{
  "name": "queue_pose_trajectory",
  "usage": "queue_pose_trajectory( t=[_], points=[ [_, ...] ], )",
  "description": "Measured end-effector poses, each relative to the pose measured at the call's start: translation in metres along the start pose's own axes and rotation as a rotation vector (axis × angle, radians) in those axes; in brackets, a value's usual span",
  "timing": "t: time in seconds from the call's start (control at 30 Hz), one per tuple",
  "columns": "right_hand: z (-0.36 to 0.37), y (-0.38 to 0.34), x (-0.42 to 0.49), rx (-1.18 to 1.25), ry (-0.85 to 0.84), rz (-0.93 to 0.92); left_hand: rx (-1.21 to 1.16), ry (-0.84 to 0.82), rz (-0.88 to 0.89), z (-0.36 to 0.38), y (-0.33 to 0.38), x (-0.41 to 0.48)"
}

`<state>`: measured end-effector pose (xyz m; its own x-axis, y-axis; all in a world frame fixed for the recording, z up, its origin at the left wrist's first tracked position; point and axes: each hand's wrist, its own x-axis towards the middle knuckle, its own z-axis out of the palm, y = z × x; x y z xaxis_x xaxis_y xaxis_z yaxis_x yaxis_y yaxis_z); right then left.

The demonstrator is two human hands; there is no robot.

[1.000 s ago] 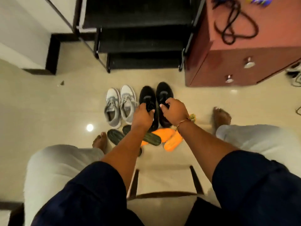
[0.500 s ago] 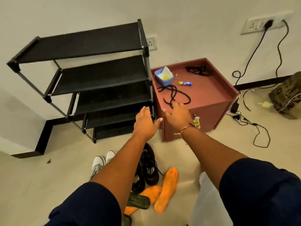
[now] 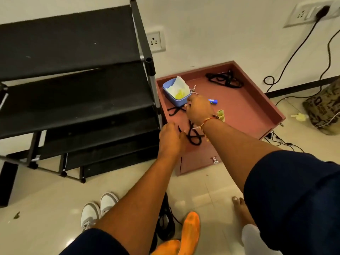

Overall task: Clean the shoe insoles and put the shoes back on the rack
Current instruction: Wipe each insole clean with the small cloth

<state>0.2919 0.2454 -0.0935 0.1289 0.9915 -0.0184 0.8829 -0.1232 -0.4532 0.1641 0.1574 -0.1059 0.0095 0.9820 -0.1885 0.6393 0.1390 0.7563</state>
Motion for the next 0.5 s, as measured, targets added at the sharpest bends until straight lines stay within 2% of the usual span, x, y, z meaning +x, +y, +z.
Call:
queue_pose_trajectory(
  t=[0.27, 0.43, 0.5],
  points=[
    [0.005, -0.006, 0.110, -0.151, -0.134, -0.015, 0.002, -0.060, -0.020, 0.008, 0.003, 0.062],
    [0.024, -0.002, 0.139, -0.367, -0.226, -0.060, 0.004, -0.085, -0.040, 0.015, 0.000, 0.081],
    [0.030, 0.001, 0.147, -0.379, -0.243, -0.071, -0.006, -0.078, -0.038, 0.017, -0.004, 0.087]
  ],
)
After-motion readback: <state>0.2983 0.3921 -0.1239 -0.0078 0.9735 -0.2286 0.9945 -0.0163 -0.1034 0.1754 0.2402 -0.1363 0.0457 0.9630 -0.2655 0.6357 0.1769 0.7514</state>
